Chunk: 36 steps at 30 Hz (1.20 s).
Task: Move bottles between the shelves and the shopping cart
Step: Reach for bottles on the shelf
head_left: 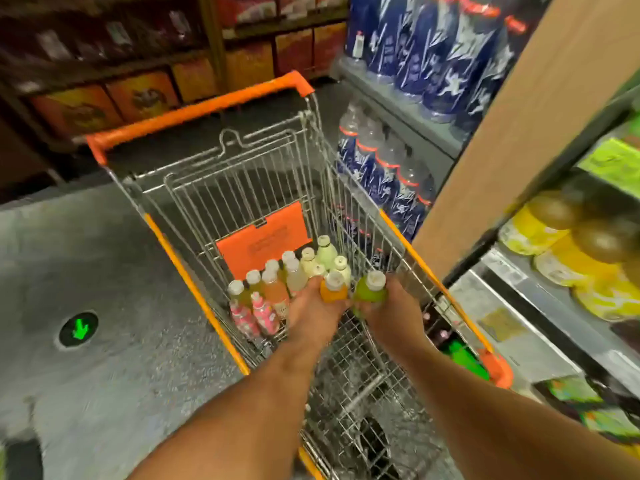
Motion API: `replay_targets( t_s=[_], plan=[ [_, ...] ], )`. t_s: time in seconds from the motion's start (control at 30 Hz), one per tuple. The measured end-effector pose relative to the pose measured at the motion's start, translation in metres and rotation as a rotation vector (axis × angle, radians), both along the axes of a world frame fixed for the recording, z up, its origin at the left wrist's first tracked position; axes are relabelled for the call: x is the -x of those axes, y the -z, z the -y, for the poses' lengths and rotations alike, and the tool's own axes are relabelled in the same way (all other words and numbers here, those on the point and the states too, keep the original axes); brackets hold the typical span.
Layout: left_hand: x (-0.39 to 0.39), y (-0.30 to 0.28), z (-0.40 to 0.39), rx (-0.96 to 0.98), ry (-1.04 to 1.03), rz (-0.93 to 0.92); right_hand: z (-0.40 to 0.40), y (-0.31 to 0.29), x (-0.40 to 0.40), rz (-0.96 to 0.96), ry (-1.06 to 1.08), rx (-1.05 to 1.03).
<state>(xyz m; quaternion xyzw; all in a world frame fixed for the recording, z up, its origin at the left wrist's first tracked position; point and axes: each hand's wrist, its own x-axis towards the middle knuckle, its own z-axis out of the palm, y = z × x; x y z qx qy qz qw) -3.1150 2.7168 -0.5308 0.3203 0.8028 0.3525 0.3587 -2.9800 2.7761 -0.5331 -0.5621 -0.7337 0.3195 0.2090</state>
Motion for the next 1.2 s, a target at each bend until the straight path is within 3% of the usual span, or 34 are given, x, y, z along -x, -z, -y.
replay_targets(
  t_s=[0.17, 0.5, 0.83, 1.2],
  plan=[
    [-0.043, -0.115, 0.037, -0.179, 0.221, -0.049, 0.075, -0.110, -0.063, -0.164, 0.306, -0.137],
    [-0.253, -0.277, 0.085, -0.452, 0.689, -0.217, 0.197, -0.278, -0.282, -0.082, 0.735, -0.271],
    [-0.515, -0.343, 0.187, -0.550, 1.099, -0.143, 0.377, -0.354, -0.511, -0.010, 1.072, -0.318],
    [-0.714, -0.360, 0.315, -0.540, 1.247, -0.015, 0.528, -0.367, -0.693, 0.041, 1.221, -0.306]
  ],
)
